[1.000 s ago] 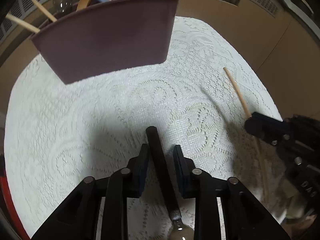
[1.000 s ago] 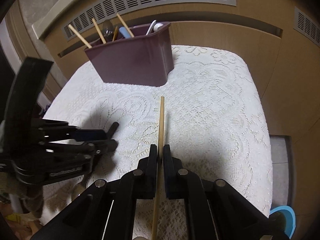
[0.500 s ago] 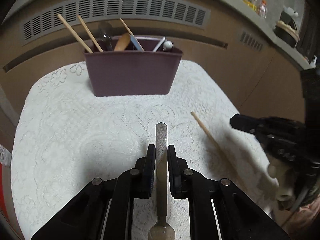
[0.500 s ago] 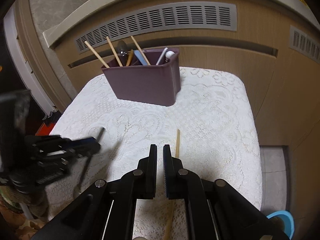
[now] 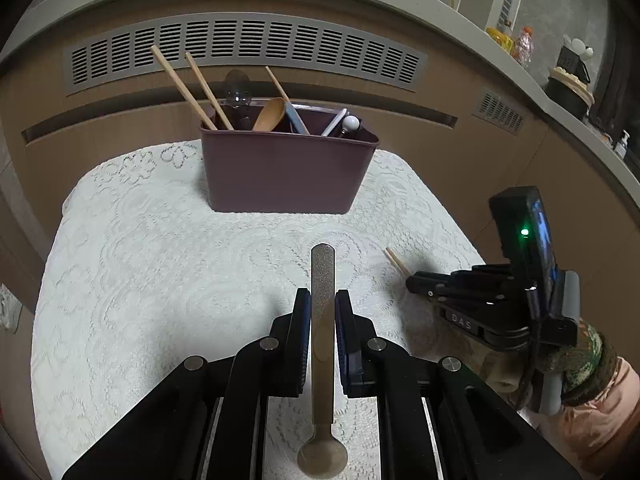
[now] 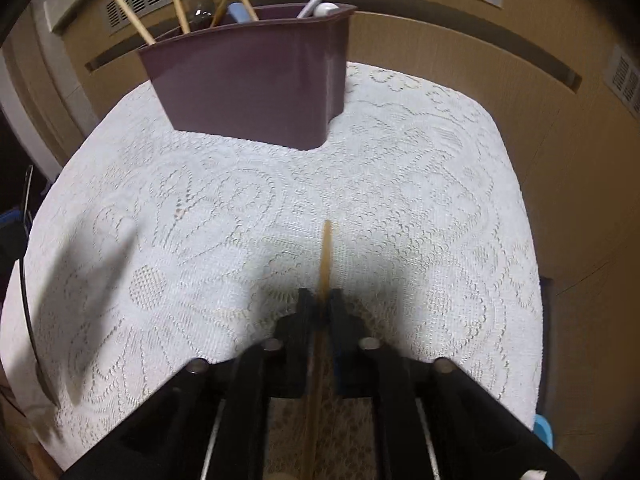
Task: Organize utensils
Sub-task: 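Lift the spoon with the left tool while the right tool lifts the chopstick toward the holder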
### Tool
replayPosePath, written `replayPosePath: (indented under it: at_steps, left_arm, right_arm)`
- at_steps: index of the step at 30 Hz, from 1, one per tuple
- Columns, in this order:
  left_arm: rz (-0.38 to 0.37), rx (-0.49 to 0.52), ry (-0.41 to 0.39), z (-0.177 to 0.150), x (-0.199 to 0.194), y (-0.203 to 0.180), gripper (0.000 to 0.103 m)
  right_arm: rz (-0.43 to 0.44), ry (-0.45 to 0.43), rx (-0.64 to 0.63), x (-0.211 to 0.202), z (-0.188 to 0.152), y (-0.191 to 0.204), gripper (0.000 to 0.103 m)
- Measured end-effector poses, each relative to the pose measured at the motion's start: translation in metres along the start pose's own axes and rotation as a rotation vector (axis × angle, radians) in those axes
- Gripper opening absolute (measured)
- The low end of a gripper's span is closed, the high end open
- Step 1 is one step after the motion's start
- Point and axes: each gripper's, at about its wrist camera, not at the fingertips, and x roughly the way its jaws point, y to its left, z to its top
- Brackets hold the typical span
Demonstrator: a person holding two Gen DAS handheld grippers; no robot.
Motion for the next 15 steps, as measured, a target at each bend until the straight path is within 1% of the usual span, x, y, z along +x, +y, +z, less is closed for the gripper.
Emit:
replayPosePath:
  at_steps: [2,5,6,10,13,15]
  left_arm:
    - [-0.001,-0.012,-0.016,0.0,-0.006,0.003,0.012]
    - [-0.004,-0.025,-0.043,0.0,-0.016,0.006,0.012]
    - [-0.003,-0.027,-0.056,0.001,-0.02,0.007,0.012]
    - [-0.003,-0.028,-0.113,0.007,-0.038,0.007,0.012]
    - [-0.006,-0.006,-0.182,0.026,-0.057,0.003,0.011]
    - [-0.008,0.024,-0.251,0.05,-0.073,-0.001,0.01]
  right_arm:
    - [0.024,-0.012,0.008,-0.009,0.0,0.002,0.006]
    - [0.059,-0.071,0.04,-0.038,0.002,0.004,0.006]
    - [0.081,-0.103,0.058,-0.052,0.003,0.004,0.006]
    - [0.108,-0.209,0.073,-0.095,0.006,0.013,0.006]
    - [0.118,-0.29,0.078,-0.124,0.012,0.019,0.006]
    - [0.132,-0.352,0.074,-0.146,0.024,0.021,0.006]
